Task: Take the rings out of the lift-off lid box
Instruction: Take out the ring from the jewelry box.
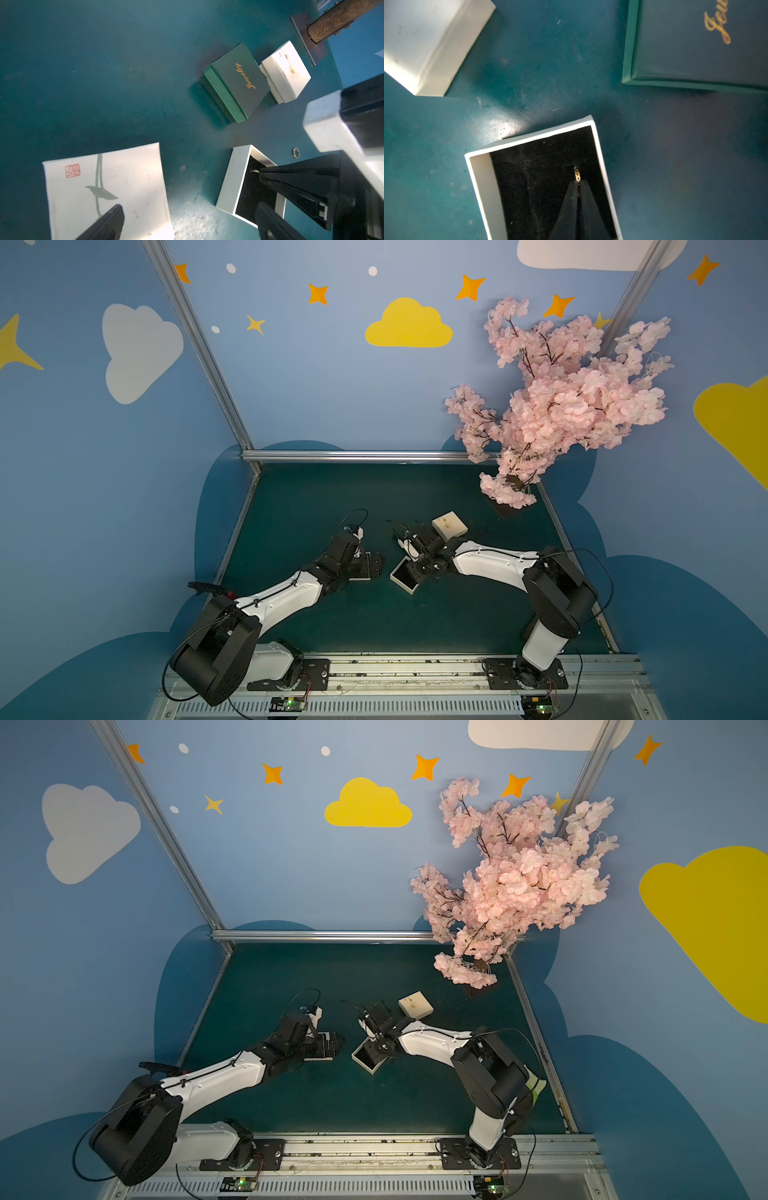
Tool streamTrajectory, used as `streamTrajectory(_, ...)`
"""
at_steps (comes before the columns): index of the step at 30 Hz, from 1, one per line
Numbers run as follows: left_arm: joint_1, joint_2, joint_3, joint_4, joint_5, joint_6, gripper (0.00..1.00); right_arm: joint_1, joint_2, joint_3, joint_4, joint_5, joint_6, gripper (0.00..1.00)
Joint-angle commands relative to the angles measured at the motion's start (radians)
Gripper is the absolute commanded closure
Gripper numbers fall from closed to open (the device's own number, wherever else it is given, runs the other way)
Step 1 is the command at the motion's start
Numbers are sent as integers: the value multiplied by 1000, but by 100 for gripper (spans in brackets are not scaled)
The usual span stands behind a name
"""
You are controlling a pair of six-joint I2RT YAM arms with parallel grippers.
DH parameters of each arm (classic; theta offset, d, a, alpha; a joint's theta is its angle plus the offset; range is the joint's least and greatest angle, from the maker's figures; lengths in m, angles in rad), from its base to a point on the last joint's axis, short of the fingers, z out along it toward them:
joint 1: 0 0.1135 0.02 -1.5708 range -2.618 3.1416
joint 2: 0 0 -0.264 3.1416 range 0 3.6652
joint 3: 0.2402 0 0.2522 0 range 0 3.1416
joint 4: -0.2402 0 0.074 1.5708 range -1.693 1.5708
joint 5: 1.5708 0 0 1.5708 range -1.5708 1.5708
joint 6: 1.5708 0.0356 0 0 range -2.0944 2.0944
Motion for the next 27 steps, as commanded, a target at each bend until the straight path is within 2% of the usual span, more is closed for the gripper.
streamTrajectory(1, -3, -3, 27, -19, -18, 14, 1, 5, -23, -9, -32, 30, 61, 94)
streamTrajectory(11, -15, -16, 26, -25, -31, -4, 1, 5, -31, 25, -142, 103, 406, 100)
streamTrajectory(16, -33, -4, 30, -7, -24, -22, 0, 5, -62, -3, -133, 96, 525, 100)
streamTrajectory(23, -61, 53, 55, 32, 28, -60, 1, 33, -153, -70, -72, 206, 533, 99)
streamTrajectory(27, -75, 90, 73, 56, 56, -76, 1, 35, -196, -112, -20, 206, 514, 97)
